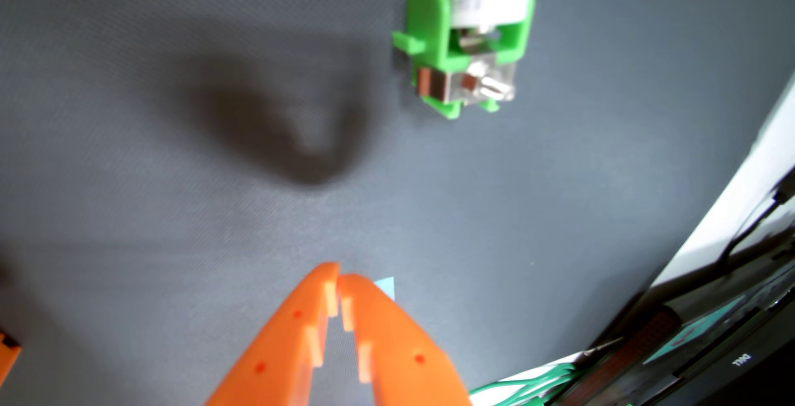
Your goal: Insert Battery
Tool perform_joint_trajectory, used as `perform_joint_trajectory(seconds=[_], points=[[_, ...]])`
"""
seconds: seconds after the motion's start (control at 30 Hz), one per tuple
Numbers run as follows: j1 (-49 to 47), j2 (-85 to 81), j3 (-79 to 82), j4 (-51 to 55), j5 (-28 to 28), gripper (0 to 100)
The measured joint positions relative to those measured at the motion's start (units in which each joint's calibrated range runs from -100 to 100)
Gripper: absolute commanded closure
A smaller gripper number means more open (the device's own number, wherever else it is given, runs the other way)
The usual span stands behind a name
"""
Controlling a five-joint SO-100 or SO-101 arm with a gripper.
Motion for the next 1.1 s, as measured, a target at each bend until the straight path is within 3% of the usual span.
perform_joint_trajectory(seconds=[1.1], points=[[0.0, 0.0, 1.5, -0.4, -0.3, 98]])
